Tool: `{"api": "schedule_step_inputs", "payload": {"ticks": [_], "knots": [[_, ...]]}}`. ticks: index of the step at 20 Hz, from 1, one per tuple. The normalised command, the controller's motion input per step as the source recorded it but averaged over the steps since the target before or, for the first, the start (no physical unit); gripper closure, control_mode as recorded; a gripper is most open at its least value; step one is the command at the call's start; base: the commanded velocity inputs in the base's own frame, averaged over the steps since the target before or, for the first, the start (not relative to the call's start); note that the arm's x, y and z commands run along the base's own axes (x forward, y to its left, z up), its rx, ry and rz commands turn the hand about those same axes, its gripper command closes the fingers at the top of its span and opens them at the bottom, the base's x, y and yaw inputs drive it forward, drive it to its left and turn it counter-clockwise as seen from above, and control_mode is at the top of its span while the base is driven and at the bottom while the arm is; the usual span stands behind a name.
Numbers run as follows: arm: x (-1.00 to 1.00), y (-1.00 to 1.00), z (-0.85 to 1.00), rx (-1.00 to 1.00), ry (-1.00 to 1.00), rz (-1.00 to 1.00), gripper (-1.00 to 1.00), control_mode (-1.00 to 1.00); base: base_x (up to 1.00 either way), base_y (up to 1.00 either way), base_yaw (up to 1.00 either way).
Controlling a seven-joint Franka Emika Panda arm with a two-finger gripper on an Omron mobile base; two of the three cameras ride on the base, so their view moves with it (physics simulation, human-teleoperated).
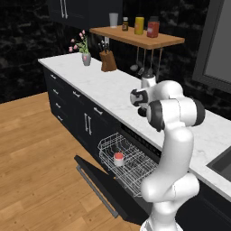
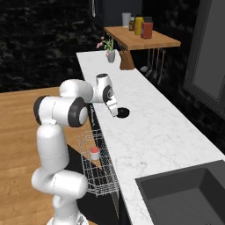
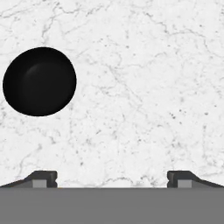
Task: Pick up the cup and bowl from the counter, place them in the dishwasher, and close the dishwasher door.
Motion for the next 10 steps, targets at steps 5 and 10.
{"api": "schedule_step_inputs", "payload": {"ticks": [5,10], "knots": [[0.16,-0.24,-0.20,0.00,0.00,0.00,-1.00,-1.00,0.00,0.00,0.00],[0.28,-0.27,-0.32,0.00,0.00,-0.02,-1.00,-1.00,0.00,0.00,0.00]]}}
